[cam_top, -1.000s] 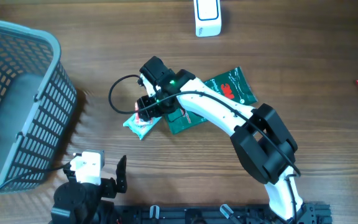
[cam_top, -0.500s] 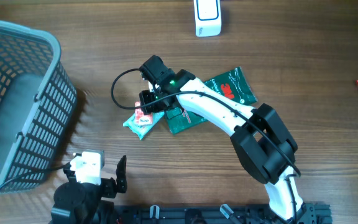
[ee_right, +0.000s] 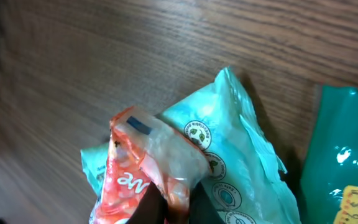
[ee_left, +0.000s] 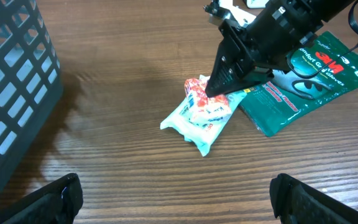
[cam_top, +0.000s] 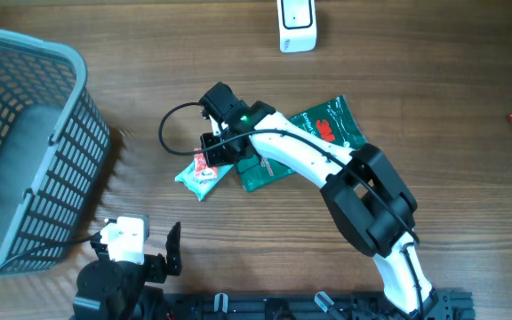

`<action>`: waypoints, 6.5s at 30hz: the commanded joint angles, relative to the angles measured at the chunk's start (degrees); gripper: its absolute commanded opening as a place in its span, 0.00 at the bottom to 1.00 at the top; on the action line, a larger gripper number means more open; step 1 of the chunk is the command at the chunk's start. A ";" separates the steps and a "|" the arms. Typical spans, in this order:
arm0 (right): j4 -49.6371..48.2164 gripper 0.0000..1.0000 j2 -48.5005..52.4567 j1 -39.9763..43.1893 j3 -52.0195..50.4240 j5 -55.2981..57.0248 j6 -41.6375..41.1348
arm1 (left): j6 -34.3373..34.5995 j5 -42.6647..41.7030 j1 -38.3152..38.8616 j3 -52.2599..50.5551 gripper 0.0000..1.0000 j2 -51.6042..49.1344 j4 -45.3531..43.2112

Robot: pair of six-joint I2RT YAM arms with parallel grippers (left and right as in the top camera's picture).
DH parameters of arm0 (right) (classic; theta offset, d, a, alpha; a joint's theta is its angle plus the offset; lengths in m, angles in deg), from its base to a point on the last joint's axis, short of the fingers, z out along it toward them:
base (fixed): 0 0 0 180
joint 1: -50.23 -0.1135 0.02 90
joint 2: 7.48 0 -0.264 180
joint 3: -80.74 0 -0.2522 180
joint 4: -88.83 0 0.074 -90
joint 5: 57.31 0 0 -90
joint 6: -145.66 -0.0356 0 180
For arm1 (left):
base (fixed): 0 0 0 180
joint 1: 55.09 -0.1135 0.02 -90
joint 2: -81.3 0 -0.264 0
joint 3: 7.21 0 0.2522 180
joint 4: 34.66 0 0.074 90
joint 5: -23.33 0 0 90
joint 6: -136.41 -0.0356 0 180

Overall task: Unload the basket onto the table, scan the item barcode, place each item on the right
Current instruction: 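Reach the right gripper to the pink snack pack and grasp it, then lift the snack pack and hold it at the scanner, then carry the snack pack to the right side and release it, then grasp the light-green tissue pack with the right gripper and lift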

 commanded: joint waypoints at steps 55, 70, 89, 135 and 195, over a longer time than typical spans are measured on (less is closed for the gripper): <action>-36.00 0.04 -5.03 24.48 2.12 36.52 69.33 | 0.15 -0.66 -0.26 0.20 1.00 0.37 -0.22; -50.47 0.04 4.37 24.35 2.99 42.01 84.72 | 0.15 -0.66 -0.26 0.20 1.00 0.37 -0.22; -11.37 0.04 3.76 59.84 6.97 45.77 53.13 | 0.15 -0.63 -0.26 0.20 1.00 0.37 -0.22; -13.11 0.80 -6.97 -3.67 -15.96 3.67 -40.61 | 0.15 -0.66 -0.26 0.20 1.00 0.37 -0.22; -118.22 0.04 -15.72 15.04 -14.45 -68.06 72.17 | 0.15 -0.66 -0.26 0.20 1.00 0.37 -0.22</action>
